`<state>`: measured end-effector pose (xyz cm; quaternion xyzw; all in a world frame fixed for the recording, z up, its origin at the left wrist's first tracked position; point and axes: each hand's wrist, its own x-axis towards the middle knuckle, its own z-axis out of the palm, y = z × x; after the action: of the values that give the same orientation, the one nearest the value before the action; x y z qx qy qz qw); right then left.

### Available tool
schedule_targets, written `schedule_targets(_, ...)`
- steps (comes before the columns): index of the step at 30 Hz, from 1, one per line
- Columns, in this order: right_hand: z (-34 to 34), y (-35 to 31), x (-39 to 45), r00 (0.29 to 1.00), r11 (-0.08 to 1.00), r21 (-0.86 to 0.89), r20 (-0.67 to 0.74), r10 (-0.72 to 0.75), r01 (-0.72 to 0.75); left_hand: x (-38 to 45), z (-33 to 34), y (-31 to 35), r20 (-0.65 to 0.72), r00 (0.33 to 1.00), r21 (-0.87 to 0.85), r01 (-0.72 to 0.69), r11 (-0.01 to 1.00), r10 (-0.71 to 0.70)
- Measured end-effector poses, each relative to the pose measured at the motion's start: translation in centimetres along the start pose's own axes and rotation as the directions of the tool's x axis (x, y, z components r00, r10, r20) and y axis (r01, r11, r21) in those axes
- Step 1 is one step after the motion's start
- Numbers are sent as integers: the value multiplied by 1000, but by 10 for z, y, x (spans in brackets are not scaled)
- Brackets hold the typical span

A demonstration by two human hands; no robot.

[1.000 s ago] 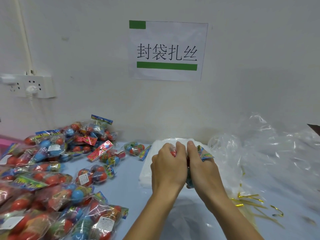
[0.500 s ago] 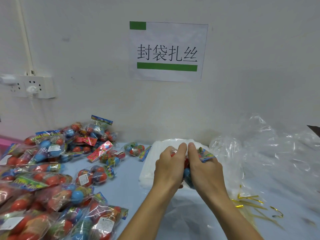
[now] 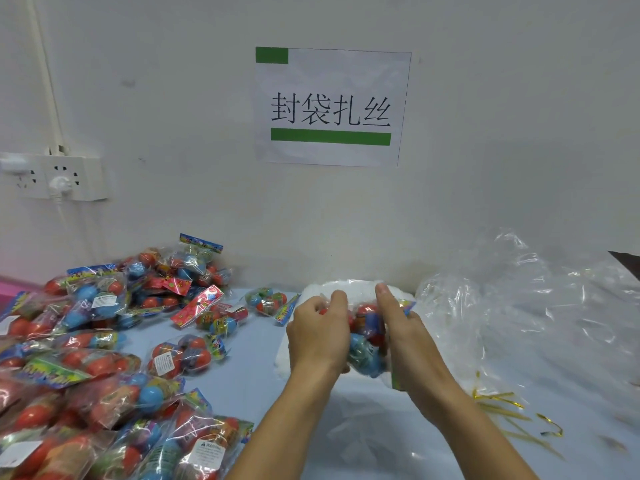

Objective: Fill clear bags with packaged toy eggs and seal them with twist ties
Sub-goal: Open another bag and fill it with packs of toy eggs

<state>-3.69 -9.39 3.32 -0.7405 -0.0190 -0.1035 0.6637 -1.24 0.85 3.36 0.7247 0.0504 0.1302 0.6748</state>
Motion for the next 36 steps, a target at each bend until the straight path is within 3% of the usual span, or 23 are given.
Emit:
schedule_targets(4,-11,-3,0,989,1000,-1,149,-10,10,4,-4,-1,-3,990,-145,139,980,-141)
schedule_targets(7,-10,1,-1,986,998,-60,164,-6,16,4,-2,-2,19,996,-156,92,984,-90)
schedule_targets(14,-29,6,6,1000,995,-97,5,-18,18,1,3,-3,208,967,-117,171,978,-144)
schedule_targets(19,-48,9,14,936,944,-319,-301,-182,81,-1,0,-1,73,996,-55,55,997,-51)
schedule_targets(21,-56,9,17,897,884,-468,-382,-223,20,-2,-1,2,31,999,-91,30,995,-28)
schedule_targets(25,-72,17,20,900,822,-505,-436,19,-263,-3,-4,7,-16,1000,-126,-13,992,11)
schedule_targets(28,-73,23,21,894,842,-438,-434,109,-315,-4,-4,6,-8,1000,-121,-10,993,9)
schedule_targets(30,-69,20,19,892,853,-445,-449,50,-272,-4,-3,5,-7,1000,-115,-7,993,6)
schedule_targets(33,-65,8,15,906,903,-422,-411,-105,-87,-2,-4,4,-3,1000,-122,-8,992,7)
schedule_targets(36,-66,-5,11,980,970,-218,-144,-139,105,7,-8,1,-6,1000,-119,-22,993,21)
